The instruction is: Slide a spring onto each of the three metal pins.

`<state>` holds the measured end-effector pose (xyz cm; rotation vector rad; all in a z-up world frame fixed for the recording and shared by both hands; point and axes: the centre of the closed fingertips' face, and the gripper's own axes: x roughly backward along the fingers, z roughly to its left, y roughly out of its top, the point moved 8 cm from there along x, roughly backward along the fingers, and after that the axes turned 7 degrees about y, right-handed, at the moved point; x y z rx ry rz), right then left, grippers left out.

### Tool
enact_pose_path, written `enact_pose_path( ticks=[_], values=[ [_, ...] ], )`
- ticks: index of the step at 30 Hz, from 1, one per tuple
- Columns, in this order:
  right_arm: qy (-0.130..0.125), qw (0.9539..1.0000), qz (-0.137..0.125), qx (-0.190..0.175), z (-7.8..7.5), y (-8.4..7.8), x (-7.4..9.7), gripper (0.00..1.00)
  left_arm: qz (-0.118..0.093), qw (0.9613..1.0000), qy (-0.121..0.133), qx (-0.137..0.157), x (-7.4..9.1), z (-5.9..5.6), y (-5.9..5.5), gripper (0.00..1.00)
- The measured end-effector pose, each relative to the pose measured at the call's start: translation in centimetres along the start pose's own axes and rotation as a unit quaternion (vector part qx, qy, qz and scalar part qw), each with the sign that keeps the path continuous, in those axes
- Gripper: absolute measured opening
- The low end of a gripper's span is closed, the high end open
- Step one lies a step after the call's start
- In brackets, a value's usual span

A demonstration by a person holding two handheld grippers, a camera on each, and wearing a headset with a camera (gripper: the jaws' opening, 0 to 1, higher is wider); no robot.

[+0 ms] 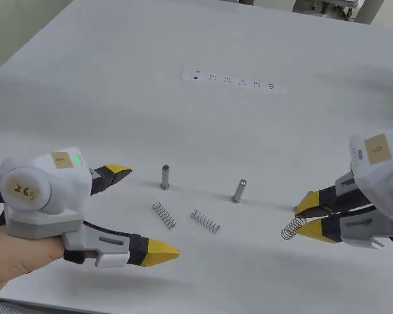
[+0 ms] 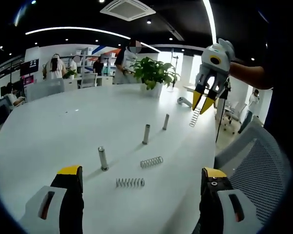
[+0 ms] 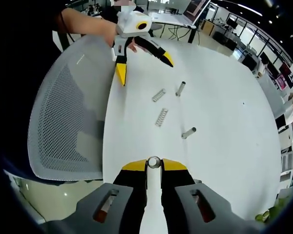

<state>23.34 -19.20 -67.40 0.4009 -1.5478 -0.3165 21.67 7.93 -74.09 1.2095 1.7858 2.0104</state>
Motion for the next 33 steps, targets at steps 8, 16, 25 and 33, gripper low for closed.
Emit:
enact_pose_path(
  ticks=[8, 16, 25, 33],
  values=[
    [-0.001, 0.9998, 0.021, -0.006, -0.6, -1.6, -0.2, 0.07, -0.007, 1.0, -0.003, -0.003, 0.2, -0.1, 0.7, 0.98],
    [-0.017, 0.9988, 0.035, -0.029, -2.2, -3.3, 0.5, 0.07, -0.003, 0.9999, -0.01, 0.0, 0.2, -0.2, 0.5, 0.98],
    [-0.04, 0.9981, 0.024, -0.04, -3.5, -3.3, 1.9, 0.07, 0.002, 1.0, -0.01, -0.001, 0.4, -0.1, 0.3, 0.98],
    [-0.048, 0.9978, 0.022, -0.041, -4.6, -3.1, 2.3, 0.07, 0.002, 1.0, -0.009, -0.002, 0.5, 0.1, 0.4, 0.98]
  ],
)
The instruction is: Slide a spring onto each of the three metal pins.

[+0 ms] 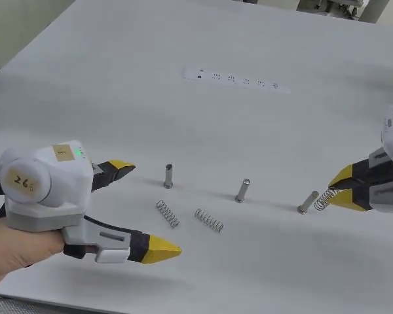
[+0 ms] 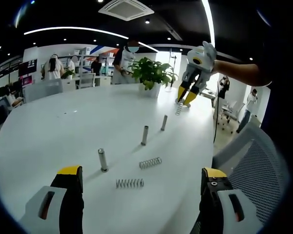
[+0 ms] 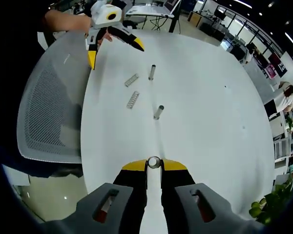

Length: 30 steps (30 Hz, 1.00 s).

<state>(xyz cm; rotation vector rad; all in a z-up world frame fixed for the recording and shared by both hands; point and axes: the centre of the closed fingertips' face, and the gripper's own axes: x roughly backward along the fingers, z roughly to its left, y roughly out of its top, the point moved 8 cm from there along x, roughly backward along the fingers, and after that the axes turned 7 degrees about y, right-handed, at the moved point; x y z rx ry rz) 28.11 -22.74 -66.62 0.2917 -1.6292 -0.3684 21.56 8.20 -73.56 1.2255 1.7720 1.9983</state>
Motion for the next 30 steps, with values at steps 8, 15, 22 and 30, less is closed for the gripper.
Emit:
enact_pose_path(
  ticks=[8, 15, 22, 30],
  values=[
    [-0.009, 0.9999, 0.002, -0.006, -1.1, -0.5, 0.4, 0.07, -0.002, 1.0, 0.005, -0.001, 0.1, 0.5, 0.4, 0.98],
    [-0.014, 0.9998, -0.001, -0.011, -1.9, -0.5, 0.5, 0.07, -0.003, 1.0, 0.004, -0.003, 0.0, 0.6, 0.7, 0.98],
    [-0.016, 0.9998, 0.001, -0.012, -2.8, -0.7, 0.1, 0.07, -0.003, 1.0, 0.003, -0.004, -0.2, 0.6, 0.8, 0.98],
    [-0.016, 0.9997, 0.006, -0.018, -3.2, -0.8, -0.4, 0.07, 0.0, 1.0, 0.001, -0.004, -0.2, 0.6, 0.7, 0.98]
  ],
)
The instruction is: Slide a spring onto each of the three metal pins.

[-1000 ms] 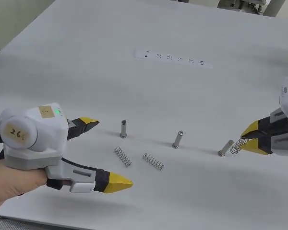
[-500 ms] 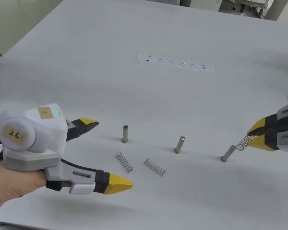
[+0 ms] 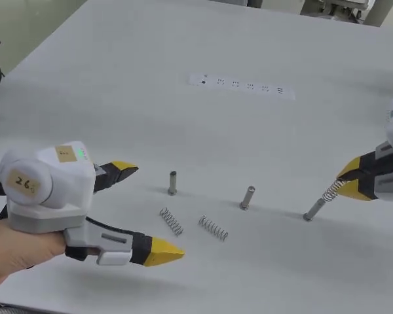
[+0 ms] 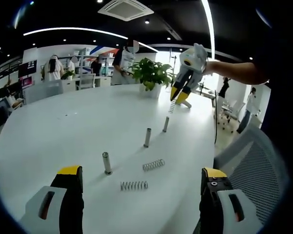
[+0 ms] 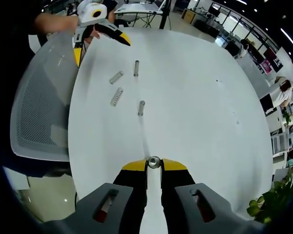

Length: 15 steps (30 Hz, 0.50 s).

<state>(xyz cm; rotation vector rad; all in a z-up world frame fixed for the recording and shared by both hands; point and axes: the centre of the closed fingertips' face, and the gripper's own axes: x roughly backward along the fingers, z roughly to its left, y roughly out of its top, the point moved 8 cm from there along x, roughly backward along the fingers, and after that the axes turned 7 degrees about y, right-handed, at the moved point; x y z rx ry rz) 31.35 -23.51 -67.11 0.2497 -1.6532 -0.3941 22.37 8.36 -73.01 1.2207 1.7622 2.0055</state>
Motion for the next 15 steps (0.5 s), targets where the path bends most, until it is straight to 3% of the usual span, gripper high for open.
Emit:
enact_pose_path(
  ticks=[15],
  values=[
    [0.006, 1.0, 0.006, -0.003, -0.12, -0.45, -0.76, 0.07, 0.0, 1.0, 0.008, 0.001, 0.29, 0.21, -0.25, 0.98]
  ],
)
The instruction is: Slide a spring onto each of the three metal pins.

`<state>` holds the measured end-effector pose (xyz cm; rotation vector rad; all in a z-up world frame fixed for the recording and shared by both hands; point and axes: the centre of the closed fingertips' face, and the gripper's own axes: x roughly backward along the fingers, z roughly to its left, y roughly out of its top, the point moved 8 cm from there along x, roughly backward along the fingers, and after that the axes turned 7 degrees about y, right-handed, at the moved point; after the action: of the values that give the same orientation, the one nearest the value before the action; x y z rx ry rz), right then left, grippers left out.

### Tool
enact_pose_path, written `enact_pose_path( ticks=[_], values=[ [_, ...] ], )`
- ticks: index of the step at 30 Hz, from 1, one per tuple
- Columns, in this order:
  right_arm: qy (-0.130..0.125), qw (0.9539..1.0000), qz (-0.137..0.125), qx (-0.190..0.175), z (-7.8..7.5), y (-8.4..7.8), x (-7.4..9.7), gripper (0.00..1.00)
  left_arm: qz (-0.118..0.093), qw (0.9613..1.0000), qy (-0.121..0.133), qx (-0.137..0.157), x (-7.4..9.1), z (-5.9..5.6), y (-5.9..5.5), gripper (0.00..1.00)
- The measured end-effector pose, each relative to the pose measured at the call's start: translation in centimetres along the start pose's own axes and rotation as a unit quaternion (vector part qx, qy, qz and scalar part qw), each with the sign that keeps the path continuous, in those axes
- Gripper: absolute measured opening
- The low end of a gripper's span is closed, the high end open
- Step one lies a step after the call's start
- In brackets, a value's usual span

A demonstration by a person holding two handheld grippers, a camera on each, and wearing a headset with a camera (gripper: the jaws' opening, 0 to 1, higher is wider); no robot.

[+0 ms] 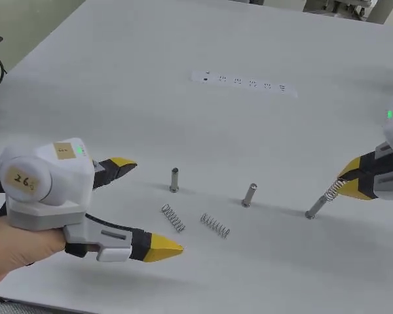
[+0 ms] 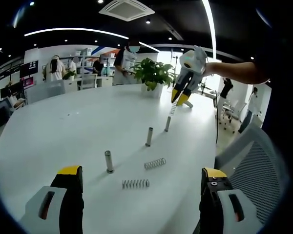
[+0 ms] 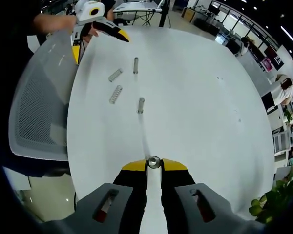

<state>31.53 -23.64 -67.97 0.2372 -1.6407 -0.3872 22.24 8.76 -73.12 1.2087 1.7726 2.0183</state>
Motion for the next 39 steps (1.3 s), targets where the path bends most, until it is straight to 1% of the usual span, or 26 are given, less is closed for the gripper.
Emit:
enact_pose_path(
  ticks=[7, 13, 19, 39],
  values=[
    [-0.002, 1.0, 0.004, 0.002, -0.1, -0.1, -0.4, 0.07, 0.003, 1.0, 0.0, 0.0, 0.1, 0.0, -0.3, 0.98],
    [-0.004, 1.0, 0.0, 0.003, -0.2, 0.0, -0.4, 0.07, 0.003, 1.0, 0.001, 0.003, 0.1, 0.1, -0.3, 0.98],
    [0.001, 1.0, 0.001, 0.0, -0.3, 0.0, -0.6, 0.07, 0.003, 1.0, -0.002, 0.003, 0.1, -0.1, -0.2, 0.98],
    [0.01, 0.9999, 0.009, -0.003, -0.4, -0.6, -1.8, 0.07, 0.005, 1.0, -0.002, 0.003, 0.1, 0.0, -0.4, 0.98]
  ],
)
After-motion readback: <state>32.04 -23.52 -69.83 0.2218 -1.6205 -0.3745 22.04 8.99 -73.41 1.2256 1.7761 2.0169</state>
